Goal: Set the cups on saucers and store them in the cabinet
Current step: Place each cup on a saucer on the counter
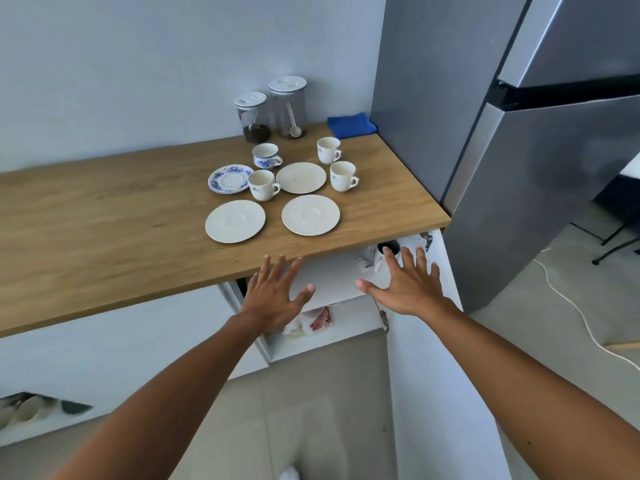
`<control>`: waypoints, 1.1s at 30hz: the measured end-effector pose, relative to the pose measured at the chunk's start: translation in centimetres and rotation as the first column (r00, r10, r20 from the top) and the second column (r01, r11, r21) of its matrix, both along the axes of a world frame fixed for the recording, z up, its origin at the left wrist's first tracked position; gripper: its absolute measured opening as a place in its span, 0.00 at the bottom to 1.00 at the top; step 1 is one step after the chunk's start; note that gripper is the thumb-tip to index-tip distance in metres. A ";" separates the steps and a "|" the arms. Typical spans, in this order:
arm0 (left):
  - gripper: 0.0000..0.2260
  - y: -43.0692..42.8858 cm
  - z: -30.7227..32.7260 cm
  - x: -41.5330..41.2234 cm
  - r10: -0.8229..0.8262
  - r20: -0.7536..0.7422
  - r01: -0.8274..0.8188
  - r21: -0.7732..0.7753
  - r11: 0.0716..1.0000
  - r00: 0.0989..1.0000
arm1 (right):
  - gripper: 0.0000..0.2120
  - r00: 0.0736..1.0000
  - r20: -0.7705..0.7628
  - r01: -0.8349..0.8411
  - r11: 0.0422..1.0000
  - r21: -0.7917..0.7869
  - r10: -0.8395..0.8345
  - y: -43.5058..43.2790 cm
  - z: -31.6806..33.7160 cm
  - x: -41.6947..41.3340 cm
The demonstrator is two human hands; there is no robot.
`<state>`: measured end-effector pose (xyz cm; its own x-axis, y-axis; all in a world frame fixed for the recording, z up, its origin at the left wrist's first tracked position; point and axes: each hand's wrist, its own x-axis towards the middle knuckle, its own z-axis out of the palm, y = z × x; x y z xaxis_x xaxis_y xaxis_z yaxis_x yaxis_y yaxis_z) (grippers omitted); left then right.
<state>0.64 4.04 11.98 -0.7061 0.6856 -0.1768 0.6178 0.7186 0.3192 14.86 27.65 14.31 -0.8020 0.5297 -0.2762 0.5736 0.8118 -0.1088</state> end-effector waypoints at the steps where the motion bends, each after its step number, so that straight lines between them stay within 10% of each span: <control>1: 0.33 0.6 0.4 -0.8 0.001 0.010 -0.002 0.023 1.000 1.000 | 0.53 1.000 -0.010 -0.005 1.000 0.000 0.005 0.5 0.3 -1.2; 15: 0.32 8.3 0.9 -14.9 0.076 0.148 -0.104 0.196 0.975 0.986 | 0.48 0.991 -0.071 0.109 0.991 -0.077 -0.114 8.7 2.2 -19.3; 33: 0.13 11.9 -1.3 -17.8 0.505 0.370 -0.597 0.195 0.778 0.780 | 0.09 0.771 -0.404 0.068 0.695 -0.716 -0.492 13.6 -1.4 -25.2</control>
<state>-17.14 15.93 10.64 -0.9263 0.2428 -0.2881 -0.0075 0.7527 0.6583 -10.38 41.29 12.90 -0.7573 0.6176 -0.2123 0.4288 0.2251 -0.8749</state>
